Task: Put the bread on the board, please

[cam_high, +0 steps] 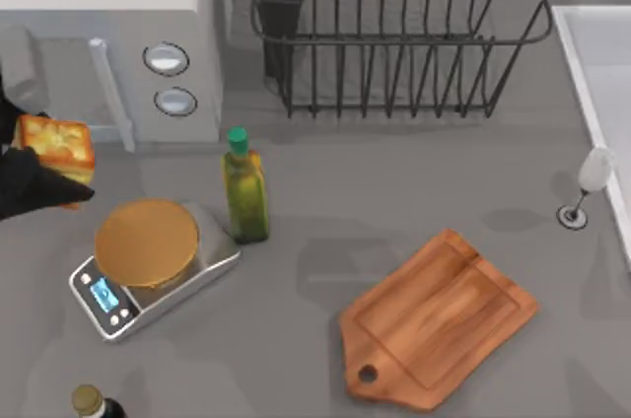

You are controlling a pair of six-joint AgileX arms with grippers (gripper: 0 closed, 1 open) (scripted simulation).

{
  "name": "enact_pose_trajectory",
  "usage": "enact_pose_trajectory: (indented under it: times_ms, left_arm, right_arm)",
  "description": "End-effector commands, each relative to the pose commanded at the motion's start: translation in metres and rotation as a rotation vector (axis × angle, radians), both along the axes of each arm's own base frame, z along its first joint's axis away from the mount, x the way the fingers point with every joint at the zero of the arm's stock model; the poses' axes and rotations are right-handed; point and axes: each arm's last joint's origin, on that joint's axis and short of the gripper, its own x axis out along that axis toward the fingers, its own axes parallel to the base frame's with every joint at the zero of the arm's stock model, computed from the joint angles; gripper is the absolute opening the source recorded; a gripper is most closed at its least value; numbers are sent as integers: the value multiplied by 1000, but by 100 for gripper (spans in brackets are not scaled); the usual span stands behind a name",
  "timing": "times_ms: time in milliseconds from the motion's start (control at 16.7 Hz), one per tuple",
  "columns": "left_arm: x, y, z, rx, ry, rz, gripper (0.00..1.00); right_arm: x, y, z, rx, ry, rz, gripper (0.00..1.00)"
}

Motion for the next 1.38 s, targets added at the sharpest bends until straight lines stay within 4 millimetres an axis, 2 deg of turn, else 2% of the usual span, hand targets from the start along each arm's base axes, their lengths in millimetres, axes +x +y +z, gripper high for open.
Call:
enact_pose_trajectory:
  times_ms: [180, 420, 540, 660, 840, 1080, 1200, 1380]
  left_arm:
    - [-3, -67, 27, 197, -11, 66, 0]
    - [-21, -153, 56, 328, -126, 317, 0]
    - [-34, -194, 61, 317, -191, 484, 0]
    - [-49, -235, 57, 273, -242, 656, 0]
    - [-77, -294, 32, 173, -303, 892, 0]
    - [-130, -357, -25, 16, -389, 1112, 0]
    - [-160, -378, -57, -62, -435, 1174, 0]
    - [-201, -394, -100, -161, -496, 1214, 0]
  right_arm:
    - [0, 0, 0, 0, 0, 0, 100]
    - [0, 0, 0, 0, 0, 0, 100]
    - [0, 0, 0, 0, 0, 0, 100]
    - [0, 0, 0, 0, 0, 0, 100]
    - [0, 0, 0, 0, 0, 0, 100]
    - [0, 0, 0, 0, 0, 0, 100]
    - [0, 0, 0, 0, 0, 0, 100]
    - [0, 0, 0, 0, 0, 0, 100]
